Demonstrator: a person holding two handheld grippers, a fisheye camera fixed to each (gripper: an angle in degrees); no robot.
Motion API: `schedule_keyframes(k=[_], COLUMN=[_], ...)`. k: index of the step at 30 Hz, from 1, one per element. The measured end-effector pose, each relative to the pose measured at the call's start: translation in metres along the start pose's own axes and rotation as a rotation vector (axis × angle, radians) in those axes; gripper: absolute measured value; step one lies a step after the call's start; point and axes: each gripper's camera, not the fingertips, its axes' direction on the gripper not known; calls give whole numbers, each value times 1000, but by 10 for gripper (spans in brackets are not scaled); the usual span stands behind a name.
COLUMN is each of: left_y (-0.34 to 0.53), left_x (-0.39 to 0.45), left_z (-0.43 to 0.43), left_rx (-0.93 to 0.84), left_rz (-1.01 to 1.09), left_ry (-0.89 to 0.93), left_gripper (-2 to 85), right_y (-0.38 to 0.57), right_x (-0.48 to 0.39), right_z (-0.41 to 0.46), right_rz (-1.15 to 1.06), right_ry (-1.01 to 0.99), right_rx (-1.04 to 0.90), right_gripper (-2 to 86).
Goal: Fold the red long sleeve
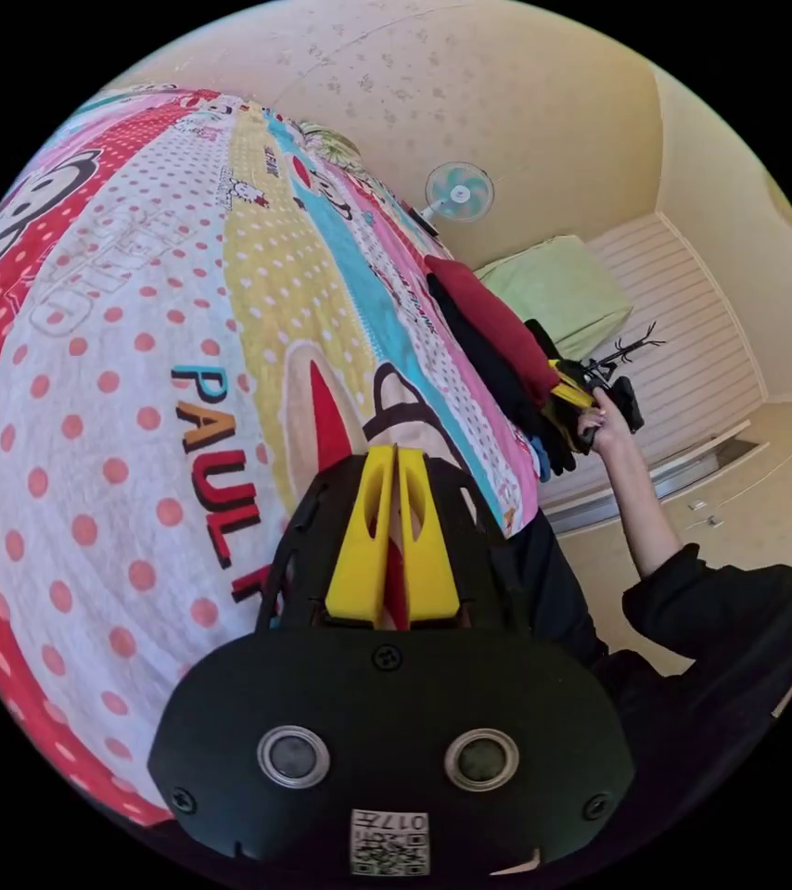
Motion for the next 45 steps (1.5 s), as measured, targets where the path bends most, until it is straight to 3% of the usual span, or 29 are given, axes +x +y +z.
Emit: schedule_keyframes(k=[2, 4, 7, 11, 15, 18, 22, 25, 29, 31, 33, 34, 37, 42, 45], left_y=[0, -2, -7, -13, 4, 22, 33, 12, -72, -106, -125, -123, -92, -10, 3], left_x=[-5, -14, -26, -31, -35, -49, -60, -43, -12, -15, -38, -44, -46, -37, -47], left_z=[1, 3, 7, -1, -73, -119, -139, -140, -91, -42, 28, 36, 18, -72, -102], left_rx=[0, -6, -24, -58, 166, 309, 370, 398, 233, 73, -190, -213, -196, -141, -75], left_rz=[-9, -29, -33, -35, -51, -95, -137, -75, 37, 39, -24, -40, -37, -125, -195], left_ry=[11, 44, 85, 79, -19, -84, -67, -7, -30, -84, -69, -44, -14, -254, -215], left_gripper=[-10, -10, -10, -8, 4, 47, 126, 135, 135, 119, 80, 72, 41, -1, -1], right_y=[0, 4, 24, 124, 293, 371, 367, 335, 286, 270, 265, 268, 287, 324, 316], right_x=[-21, -72, -167, -258, -272, -243, -227, -243, -261, -254, -239, -240, -259, -266, -255], right_z=[3, 2, 26, 119, 227, 268, 254, 217, 238, 276, 338, 339, 325, 268, 275], right_rz=[5, -124, -320, -529, -784, -865, -893, -974, -952, -905, -855, -880, -968, -1077, -1044], right_ry=[-54, -91, -201, -271, -296, -225, -165, -36, 291, 364, 444, 445, 457, 277, 231], right_rx=[55, 106, 22, -261, -642, -788, -685, -411, -183, -218, -386, -369, -416, -638, -738], right_gripper=[48, 40, 31, 18, 12, 14, 29, 48, 100, 100, 78, 70, 33, 20, 19])
